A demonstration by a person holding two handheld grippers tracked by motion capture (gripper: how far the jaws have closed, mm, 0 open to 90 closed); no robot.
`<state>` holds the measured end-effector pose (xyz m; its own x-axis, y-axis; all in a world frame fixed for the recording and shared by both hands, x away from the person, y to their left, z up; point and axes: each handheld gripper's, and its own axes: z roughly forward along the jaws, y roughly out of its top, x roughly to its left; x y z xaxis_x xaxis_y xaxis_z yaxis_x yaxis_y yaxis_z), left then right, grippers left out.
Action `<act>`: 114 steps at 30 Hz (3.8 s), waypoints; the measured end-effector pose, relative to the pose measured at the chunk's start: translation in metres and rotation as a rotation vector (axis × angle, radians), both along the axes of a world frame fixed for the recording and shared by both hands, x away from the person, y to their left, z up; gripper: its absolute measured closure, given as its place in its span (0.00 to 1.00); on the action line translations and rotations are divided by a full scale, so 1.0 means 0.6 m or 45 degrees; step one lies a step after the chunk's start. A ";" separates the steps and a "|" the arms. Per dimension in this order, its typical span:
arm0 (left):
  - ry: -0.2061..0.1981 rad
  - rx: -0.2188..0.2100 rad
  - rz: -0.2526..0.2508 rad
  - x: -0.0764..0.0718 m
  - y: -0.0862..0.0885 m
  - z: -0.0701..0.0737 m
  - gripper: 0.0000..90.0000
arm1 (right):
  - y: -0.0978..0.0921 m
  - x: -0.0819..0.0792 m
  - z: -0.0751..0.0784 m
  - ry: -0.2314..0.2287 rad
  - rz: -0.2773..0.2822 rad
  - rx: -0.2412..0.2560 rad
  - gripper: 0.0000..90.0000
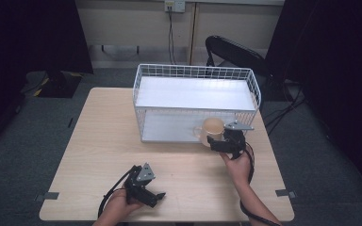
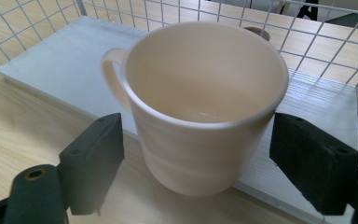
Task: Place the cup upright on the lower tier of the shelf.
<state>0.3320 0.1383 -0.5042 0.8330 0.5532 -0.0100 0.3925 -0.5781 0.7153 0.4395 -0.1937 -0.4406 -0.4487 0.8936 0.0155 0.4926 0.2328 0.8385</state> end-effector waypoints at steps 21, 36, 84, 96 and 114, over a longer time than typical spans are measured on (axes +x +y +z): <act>0.000 0.000 0.000 0.000 0.000 0.000 0.00 | 0.012 0.017 -0.005 0.034 -0.003 -0.026 0.44; 0.000 0.000 0.000 0.000 0.000 0.000 0.00 | 0.022 0.025 -0.007 0.022 -0.028 -0.063 0.57; 0.000 0.000 0.000 0.000 0.000 0.000 0.00 | 0.007 0.005 -0.007 0.004 0.047 -0.020 0.16; 0.000 0.000 0.000 0.000 0.000 0.000 0.00 | -0.009 -0.017 -0.015 0.025 0.104 -0.017 0.16; -0.001 0.000 0.000 0.000 0.000 0.000 0.00 | -0.039 -0.048 -0.012 0.026 0.160 -0.027 0.17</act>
<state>0.3320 0.1384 -0.5042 0.8330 0.5532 -0.0096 0.3922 -0.5782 0.7154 0.4105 -0.2173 -0.4478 -0.5570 0.8305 0.0078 0.4756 0.3112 0.8228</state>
